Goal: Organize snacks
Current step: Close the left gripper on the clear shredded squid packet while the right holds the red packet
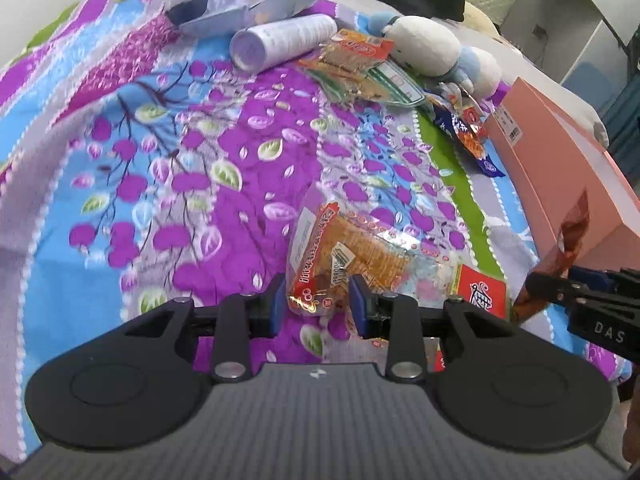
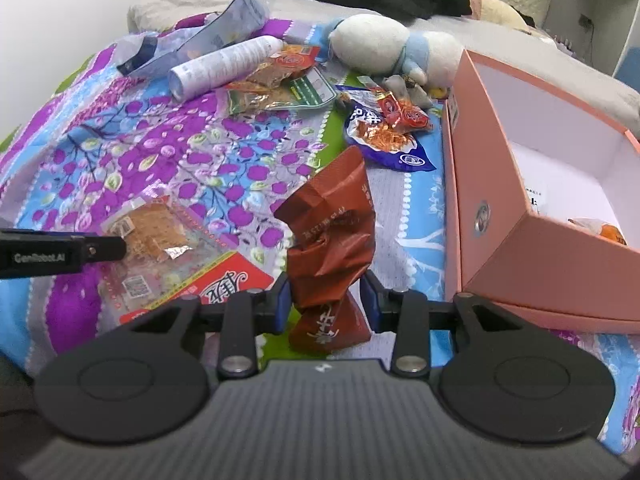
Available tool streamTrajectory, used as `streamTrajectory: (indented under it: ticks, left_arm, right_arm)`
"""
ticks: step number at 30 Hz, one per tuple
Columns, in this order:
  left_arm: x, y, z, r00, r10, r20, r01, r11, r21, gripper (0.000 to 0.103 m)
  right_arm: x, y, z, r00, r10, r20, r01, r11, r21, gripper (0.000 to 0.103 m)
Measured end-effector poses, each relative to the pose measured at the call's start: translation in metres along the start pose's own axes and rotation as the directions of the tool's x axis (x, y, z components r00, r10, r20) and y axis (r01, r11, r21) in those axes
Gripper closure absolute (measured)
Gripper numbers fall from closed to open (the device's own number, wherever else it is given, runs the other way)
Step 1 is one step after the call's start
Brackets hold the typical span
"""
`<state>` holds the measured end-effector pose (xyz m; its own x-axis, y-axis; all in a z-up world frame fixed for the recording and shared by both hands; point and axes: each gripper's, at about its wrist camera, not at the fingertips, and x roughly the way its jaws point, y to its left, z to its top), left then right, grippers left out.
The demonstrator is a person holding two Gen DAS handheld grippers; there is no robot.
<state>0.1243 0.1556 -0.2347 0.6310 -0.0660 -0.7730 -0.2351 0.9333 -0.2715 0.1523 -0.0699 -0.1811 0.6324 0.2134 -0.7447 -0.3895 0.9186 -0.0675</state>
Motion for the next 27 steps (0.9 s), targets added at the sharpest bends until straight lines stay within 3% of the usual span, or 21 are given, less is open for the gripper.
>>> streamTrajectory:
  ticks: [6,9,10,13,14,17,20,23,27]
  left_arm:
    - [0.000,0.000,-0.002,0.999,0.027,-0.020,-0.026,1.000,0.006,0.051]
    - [-0.001,0.002,0.001,0.999,0.017,-0.028,-0.017,1.000,0.000,0.029]
    - [0.000,0.002,0.002,0.999,0.012,-0.036,-0.012,1.000,0.003,0.026]
    - [-0.002,0.003,0.006,0.999,0.012,-0.030,-0.011,1.000,0.021,0.026]
    - [-0.002,0.004,0.007,1.000,0.008,-0.025,-0.007,1.000,0.027,0.026]
    - [-0.003,0.006,0.011,1.000,0.007,-0.013,-0.007,0.999,0.038,0.018]
    - [-0.003,0.002,0.014,1.000,0.017,0.009,-0.018,0.997,0.077,0.017]
    - [-0.001,-0.001,0.016,1.000,0.008,0.000,-0.008,0.994,0.107,0.017]
    - [0.004,-0.005,0.016,1.000,0.008,-0.005,-0.007,0.989,0.148,0.017]
  right_arm:
    - [0.016,-0.007,0.000,0.999,0.032,0.018,-0.033,0.997,0.064,0.066]
    - [0.020,-0.013,0.001,0.997,0.068,0.036,-0.071,0.993,0.095,0.065]
    - [0.022,-0.016,0.002,0.996,0.081,0.034,-0.085,0.991,0.108,0.063]
    - [0.023,-0.023,0.002,0.993,0.101,0.067,-0.110,0.985,0.135,0.035]
    - [0.023,-0.025,0.002,0.992,0.103,0.076,-0.113,0.984,0.141,0.031]
    - [0.033,-0.029,0.003,0.990,0.126,0.068,-0.136,0.978,0.160,0.032]
    - [0.046,-0.028,0.003,0.986,0.161,0.050,-0.167,0.973,0.162,0.033]
    - [0.059,-0.023,0.002,0.989,0.145,0.030,-0.148,0.978,0.149,0.039]
    - [0.070,-0.023,0.001,0.989,0.147,0.021,-0.148,0.976,0.161,0.039]
